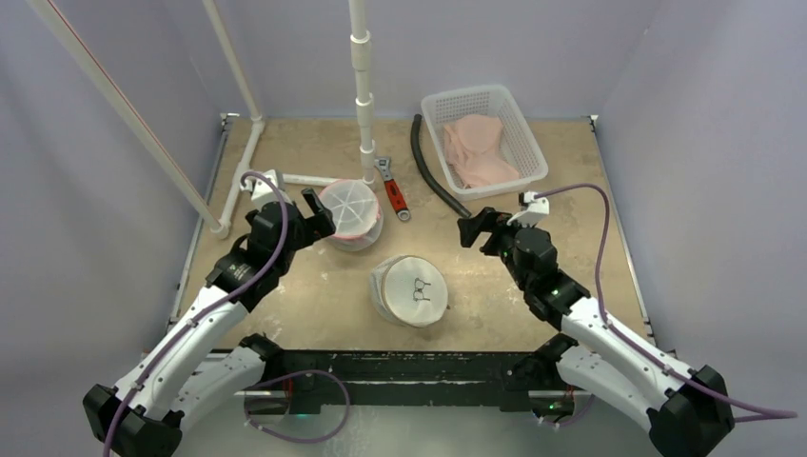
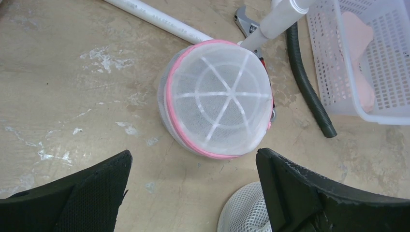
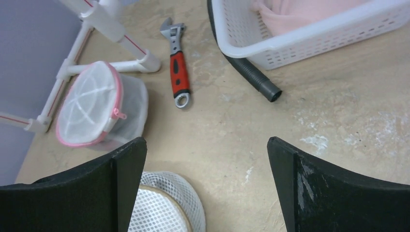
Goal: Unzip the laundry bag and remove the bra
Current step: Pick up the laundry bag at the center of the board.
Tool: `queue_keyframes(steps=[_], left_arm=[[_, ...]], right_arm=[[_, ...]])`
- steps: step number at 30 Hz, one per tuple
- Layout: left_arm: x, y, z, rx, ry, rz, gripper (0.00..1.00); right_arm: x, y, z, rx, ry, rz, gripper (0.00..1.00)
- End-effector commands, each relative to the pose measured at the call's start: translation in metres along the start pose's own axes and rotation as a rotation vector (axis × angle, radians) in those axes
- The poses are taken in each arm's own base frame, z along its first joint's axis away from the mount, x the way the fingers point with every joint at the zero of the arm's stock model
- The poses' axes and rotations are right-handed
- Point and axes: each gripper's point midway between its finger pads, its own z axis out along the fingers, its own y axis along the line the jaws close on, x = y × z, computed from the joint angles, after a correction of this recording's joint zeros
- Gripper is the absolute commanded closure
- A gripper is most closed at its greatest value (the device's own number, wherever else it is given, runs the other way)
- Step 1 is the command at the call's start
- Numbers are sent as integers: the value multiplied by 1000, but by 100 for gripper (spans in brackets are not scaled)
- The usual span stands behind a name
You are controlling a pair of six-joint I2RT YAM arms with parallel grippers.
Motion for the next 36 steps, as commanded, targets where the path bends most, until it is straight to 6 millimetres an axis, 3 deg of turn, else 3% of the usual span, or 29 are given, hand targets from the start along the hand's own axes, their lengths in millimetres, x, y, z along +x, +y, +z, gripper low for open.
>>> queue_keyframes(steps=[1, 6, 14, 17, 21, 26, 33, 36], left_arm=[[-4, -4, -1, 19, -15, 13, 1], [-5, -8, -6, 75, -25, 50, 1], [17, -52, -29, 403, 45, 91, 3], [33, -67, -37, 512, 115, 112, 6], [49, -72, -41, 561, 191, 124, 6], [68, -84, -47, 654, 272, 73, 8], [80, -89, -61, 731, 331, 18, 8], [90, -89, -65, 756, 368, 4, 8]], right_arm=[[-9, 25, -7, -130, -7, -22, 3], [3, 41, -4, -176, 106, -20, 10], [21, 59, -14, -367, 201, 113, 9], [34, 57, -14, -391, 237, 140, 10], [51, 52, -15, -403, 260, 158, 13], [73, 61, -18, -491, 343, 177, 17], [115, 36, -30, -423, 447, 230, 19], [123, 35, -36, -440, 461, 256, 23]])
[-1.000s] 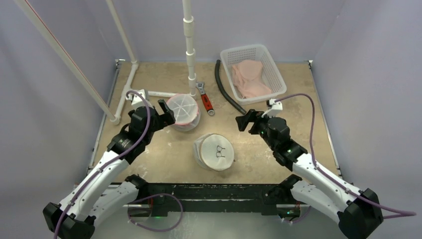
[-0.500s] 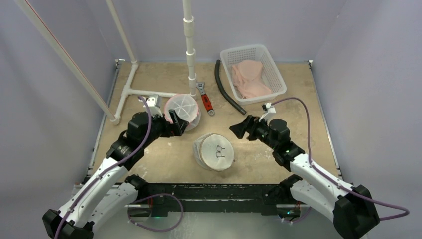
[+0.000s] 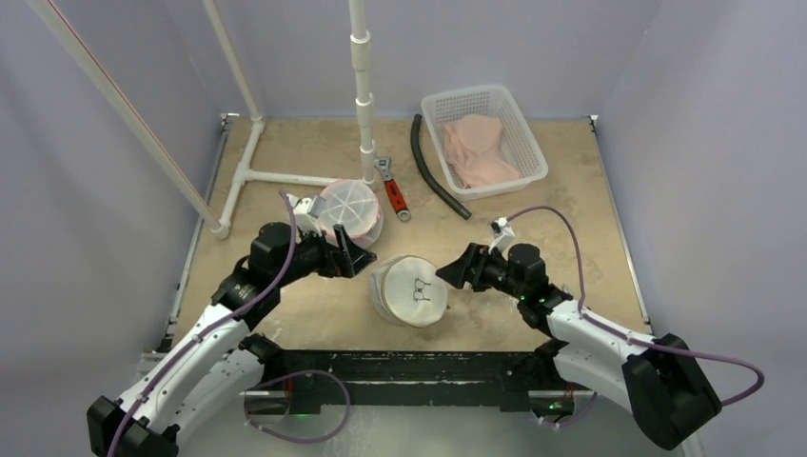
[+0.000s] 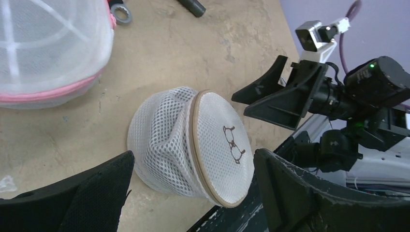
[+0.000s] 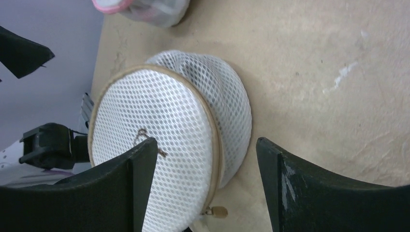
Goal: Unzip the laundry bag and remove the bra
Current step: Pick up the laundry bag at the center of the board.
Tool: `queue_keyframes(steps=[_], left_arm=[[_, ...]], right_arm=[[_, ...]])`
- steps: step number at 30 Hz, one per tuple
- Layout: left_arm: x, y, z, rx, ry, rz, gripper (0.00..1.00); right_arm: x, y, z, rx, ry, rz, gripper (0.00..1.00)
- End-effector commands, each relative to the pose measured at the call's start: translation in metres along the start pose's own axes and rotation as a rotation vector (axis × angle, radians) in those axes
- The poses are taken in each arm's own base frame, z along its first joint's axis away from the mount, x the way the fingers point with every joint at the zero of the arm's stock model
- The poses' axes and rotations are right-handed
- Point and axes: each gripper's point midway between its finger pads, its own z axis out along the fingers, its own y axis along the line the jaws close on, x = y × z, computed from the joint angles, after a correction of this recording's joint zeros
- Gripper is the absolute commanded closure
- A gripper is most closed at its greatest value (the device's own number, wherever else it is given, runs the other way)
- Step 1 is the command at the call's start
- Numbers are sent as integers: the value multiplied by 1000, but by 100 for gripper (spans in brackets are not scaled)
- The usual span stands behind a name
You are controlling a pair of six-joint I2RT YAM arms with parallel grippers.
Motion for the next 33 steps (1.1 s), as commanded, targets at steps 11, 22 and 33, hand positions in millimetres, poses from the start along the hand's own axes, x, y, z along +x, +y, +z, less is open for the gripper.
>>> queue_keyframes(steps=[11, 22, 33], left_arm=[[38, -37, -9, 275, 115, -104, 8], [42, -21, -9, 185, 114, -123, 9], [24, -36, -6, 203, 55, -122, 11]], right_arm=[[30, 25, 0, -217, 127, 65, 35], [29, 33, 1, -244, 135, 80, 78], [-21, 76, -24, -303, -50, 116, 100]])
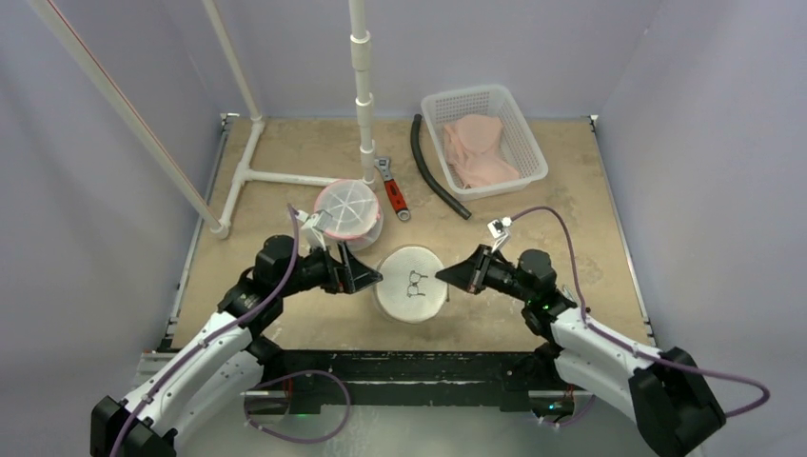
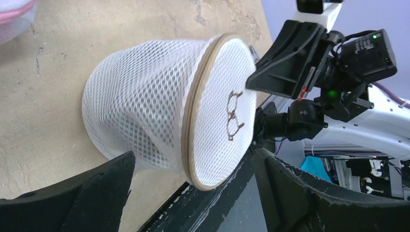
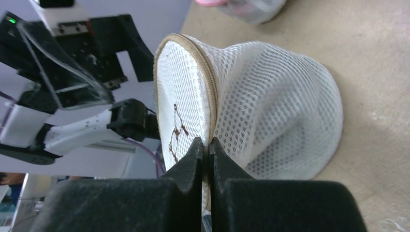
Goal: Unzip the laundry bag and remove the bra
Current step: Pick up the laundry bag at the center of the board.
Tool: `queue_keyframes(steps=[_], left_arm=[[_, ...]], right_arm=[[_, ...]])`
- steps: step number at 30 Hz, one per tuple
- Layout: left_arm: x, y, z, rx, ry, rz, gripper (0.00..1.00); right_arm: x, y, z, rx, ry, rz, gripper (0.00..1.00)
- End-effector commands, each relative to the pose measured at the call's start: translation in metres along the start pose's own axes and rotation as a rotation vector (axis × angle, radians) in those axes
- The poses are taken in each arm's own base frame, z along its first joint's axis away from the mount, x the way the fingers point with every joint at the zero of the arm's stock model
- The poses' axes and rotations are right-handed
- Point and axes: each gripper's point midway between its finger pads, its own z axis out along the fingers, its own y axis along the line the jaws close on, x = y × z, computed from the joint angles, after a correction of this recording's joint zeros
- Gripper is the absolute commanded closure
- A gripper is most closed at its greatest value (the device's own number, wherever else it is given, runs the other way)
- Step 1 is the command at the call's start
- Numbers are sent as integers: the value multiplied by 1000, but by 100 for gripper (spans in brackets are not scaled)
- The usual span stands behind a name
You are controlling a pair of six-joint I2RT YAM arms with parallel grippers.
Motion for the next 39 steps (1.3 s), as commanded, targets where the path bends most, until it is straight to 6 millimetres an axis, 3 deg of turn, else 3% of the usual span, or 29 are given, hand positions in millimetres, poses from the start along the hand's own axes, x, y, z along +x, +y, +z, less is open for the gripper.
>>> queue_keyframes(steps=[1, 4, 7, 13, 22, 30, 39], left_arm=[[-22, -30, -2, 63, -98, 17, 11], [-30, -45, -3, 115, -185, -15, 11], [-36, -45, 0, 114, -252, -71, 11], [-33, -51, 13, 124, -287, -176, 13], [10, -69, 54, 110, -241, -282, 15], [0, -69, 67, 91, -318, -374, 22], [7, -59, 92, 47, -303, -430, 33]], right_arm=[[-35, 30, -5, -25, -138, 40, 100], [-61, 42, -14, -40, -286, 98, 100], [-82, 49, -24, -54, -413, 181, 100], [-100, 47, -31, -22, -513, 272, 100], [-95, 30, -33, 15, -547, 357, 100], [-89, 27, -33, 26, -532, 360, 100], [-82, 24, -34, 22, -515, 363, 100]])
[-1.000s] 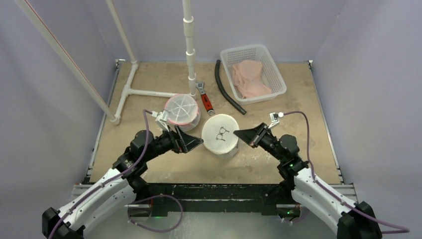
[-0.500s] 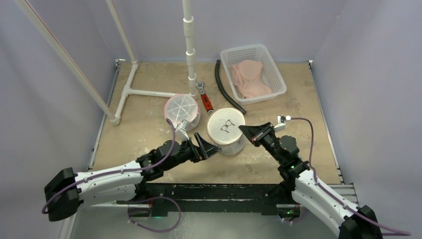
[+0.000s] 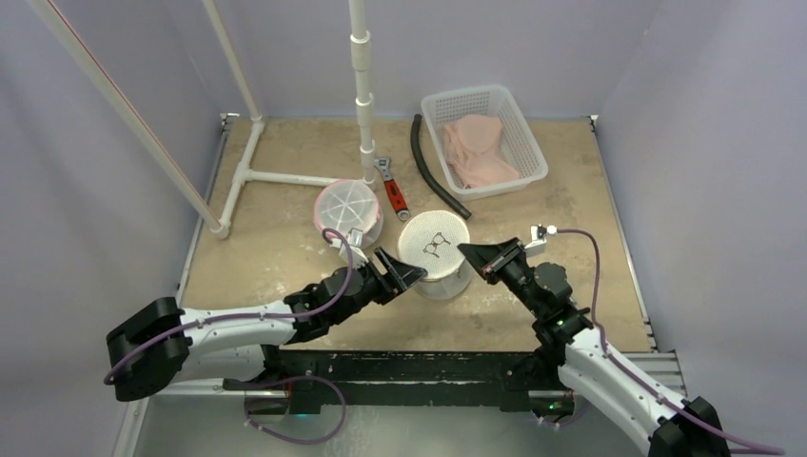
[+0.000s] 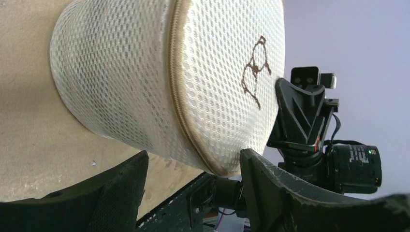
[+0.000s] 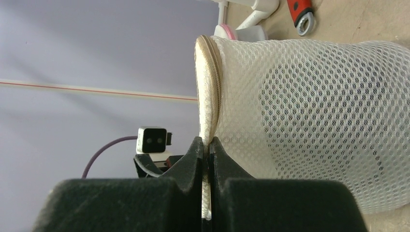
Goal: Unzip the laundry bag and remove the bra
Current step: Pick up the laundry bag at the center of the board.
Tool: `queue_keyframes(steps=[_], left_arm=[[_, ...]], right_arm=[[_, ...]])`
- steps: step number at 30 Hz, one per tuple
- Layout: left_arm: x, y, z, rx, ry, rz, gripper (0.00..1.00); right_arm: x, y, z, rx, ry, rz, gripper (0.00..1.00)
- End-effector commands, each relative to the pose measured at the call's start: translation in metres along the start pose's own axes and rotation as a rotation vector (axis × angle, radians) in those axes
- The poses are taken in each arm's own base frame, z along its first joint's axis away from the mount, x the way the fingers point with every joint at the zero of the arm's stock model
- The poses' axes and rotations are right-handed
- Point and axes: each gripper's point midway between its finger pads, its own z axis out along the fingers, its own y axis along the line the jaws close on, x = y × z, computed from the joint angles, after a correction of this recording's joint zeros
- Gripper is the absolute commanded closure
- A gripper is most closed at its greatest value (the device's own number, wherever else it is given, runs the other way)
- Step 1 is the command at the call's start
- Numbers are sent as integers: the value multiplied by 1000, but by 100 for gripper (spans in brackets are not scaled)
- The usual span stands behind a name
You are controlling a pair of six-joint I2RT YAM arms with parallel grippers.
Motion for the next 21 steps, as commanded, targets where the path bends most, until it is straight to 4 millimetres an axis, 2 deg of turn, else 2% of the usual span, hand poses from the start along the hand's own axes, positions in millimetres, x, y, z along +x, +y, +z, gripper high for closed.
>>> queue_keyframes(steps=[1, 5, 9, 14, 16, 17, 18, 21], left_arm=[[-11, -29, 7, 80, -57, -82, 33], [-15, -32, 9, 80, -76, -65, 41], [-13, -34, 12, 81, -67, -40, 61], [-11, -30, 14, 67, -61, -18, 74], [-12, -30, 12, 63, -63, -2, 86], [-14, -32, 11, 63, -66, 14, 93], [-15, -33, 9, 60, -67, 34, 100], [-22, -36, 0, 37, -60, 126, 100]], right_arm=[[-3, 16, -2, -64, -14, 4, 100], [5, 12, -4, -69, 23, -17, 100], [14, 11, -6, -96, 70, -49, 100], [26, 9, -8, -100, 139, -100, 100], [30, 9, -10, -98, 167, -126, 100], [32, 10, -11, -96, 183, -153, 97], [33, 10, -11, -89, 195, -181, 86], [42, 7, -17, -58, 268, -239, 53]])
